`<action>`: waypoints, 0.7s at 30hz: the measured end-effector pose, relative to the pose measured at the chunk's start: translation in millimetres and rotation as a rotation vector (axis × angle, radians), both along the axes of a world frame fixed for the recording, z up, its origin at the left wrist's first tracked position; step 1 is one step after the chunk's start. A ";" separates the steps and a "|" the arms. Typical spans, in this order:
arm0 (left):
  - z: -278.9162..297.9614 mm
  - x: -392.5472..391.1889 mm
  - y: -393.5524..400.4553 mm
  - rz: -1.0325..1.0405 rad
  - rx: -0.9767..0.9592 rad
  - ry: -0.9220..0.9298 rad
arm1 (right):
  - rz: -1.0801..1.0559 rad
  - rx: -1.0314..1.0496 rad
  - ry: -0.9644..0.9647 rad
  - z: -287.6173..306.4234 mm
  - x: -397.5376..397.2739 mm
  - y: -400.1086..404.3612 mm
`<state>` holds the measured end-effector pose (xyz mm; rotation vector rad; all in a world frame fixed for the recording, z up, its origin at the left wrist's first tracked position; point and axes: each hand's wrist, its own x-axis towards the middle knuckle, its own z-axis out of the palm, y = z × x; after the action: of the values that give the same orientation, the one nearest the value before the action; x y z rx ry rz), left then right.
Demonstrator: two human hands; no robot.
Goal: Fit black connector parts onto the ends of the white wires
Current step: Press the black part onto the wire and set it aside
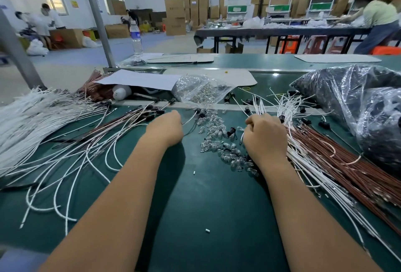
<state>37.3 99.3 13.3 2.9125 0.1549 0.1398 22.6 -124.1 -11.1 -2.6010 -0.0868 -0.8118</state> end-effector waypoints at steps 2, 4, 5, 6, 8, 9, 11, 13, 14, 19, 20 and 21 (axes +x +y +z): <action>-0.3 -0.7 3.2 -0.008 -0.053 -0.112 | 0.105 0.091 -0.039 5.7 -2.6 11.6; 1.9 -2.2 -0.9 -0.076 -0.099 -0.233 | 0.229 0.287 0.068 12.8 -3.6 30.7; 3.7 -4.6 -5.2 -0.129 -0.135 -0.269 | 0.277 0.434 0.177 16.0 -3.5 40.6; 5.2 -7.4 -10.2 -0.186 -0.177 -0.282 | 0.318 0.638 0.313 19.5 -2.9 49.9; 6.3 -13.1 -21.1 -0.302 -0.232 -0.285 | 0.393 1.117 0.598 27.0 -2.7 64.0; 6.0 -16.2 -26.0 -0.351 -0.246 -0.293 | 0.437 1.297 0.670 29.3 -2.2 67.0; 6.9 -21.6 -30.9 -0.411 -0.273 -0.305 | 0.492 1.432 0.630 33.5 0.6 68.4; 13.5 -25.7 -27.4 -0.425 -0.339 -0.252 | 0.475 1.494 0.503 43.1 1.8 64.7; 19.5 -27.7 -22.5 -0.425 -0.394 -0.196 | 0.458 1.545 0.432 49.4 2.0 60.8; 68.8 -49.8 27.8 -0.376 -0.543 0.014 | 0.286 1.659 0.057 77.3 10.3 37.6; 81.1 -55.4 41.1 -0.359 -0.502 0.031 | 0.275 1.651 0.076 80.7 12.1 41.5; 93.0 -60.1 55.2 -0.337 -0.456 0.055 | 0.288 1.645 0.136 83.2 13.7 50.3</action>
<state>-22.9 154.5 106.3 2.4431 -0.2619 -0.0304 36.3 -73.8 72.0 -1.0241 0.1781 -0.2839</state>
